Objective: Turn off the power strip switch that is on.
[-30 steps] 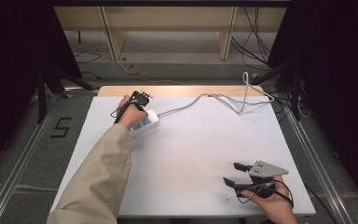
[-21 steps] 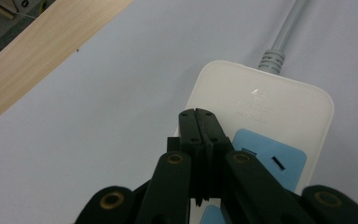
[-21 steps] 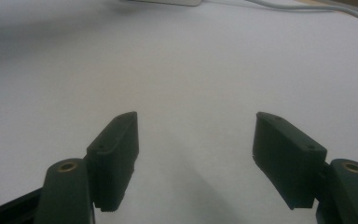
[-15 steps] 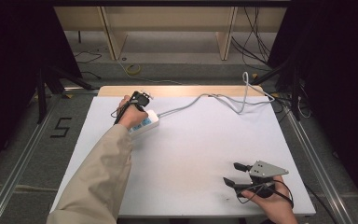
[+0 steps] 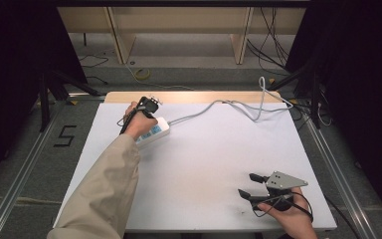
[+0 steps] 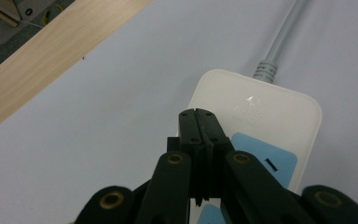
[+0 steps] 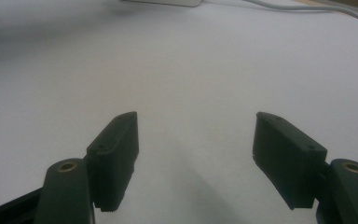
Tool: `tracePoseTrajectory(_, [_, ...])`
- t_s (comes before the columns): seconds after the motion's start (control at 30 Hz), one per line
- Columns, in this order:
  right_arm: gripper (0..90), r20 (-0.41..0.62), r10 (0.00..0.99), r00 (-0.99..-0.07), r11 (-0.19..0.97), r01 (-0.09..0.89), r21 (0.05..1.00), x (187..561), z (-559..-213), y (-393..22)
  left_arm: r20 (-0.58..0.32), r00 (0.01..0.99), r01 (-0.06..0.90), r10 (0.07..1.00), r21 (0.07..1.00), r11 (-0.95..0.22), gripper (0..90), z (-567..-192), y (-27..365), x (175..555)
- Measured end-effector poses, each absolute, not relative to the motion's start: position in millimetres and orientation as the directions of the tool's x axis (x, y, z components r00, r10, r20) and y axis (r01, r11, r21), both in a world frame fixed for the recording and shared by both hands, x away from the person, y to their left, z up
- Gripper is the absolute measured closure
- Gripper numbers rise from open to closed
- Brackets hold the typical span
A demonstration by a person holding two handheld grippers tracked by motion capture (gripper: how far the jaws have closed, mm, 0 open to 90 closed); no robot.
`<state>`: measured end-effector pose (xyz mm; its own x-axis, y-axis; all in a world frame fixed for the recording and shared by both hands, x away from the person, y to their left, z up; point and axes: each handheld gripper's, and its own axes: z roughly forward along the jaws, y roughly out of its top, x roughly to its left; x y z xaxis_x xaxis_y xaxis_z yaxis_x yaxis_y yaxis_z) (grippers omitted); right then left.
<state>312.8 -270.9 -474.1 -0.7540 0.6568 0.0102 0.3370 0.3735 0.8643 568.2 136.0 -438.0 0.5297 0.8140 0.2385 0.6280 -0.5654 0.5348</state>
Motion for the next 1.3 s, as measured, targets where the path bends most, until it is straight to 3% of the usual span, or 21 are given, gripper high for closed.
tracePoseTrajectory(0.43, [32.3,0.01,0.659,-0.752,0.373,0.338,0.864,312.7,-474.1,-270.9,0.177,0.518,0.609,0.837,0.611,-0.506,89.7,-426.5,147.6,544.7])
tracePoseTrajectory(1.3, [32.2,0.005,0.66,-0.752,0.379,0.338,0.861,312.9,-474.2,-270.2,0.16,0.571,0.507,0.805,0.703,-0.499,89.6,-403.0,154.6,468.7])
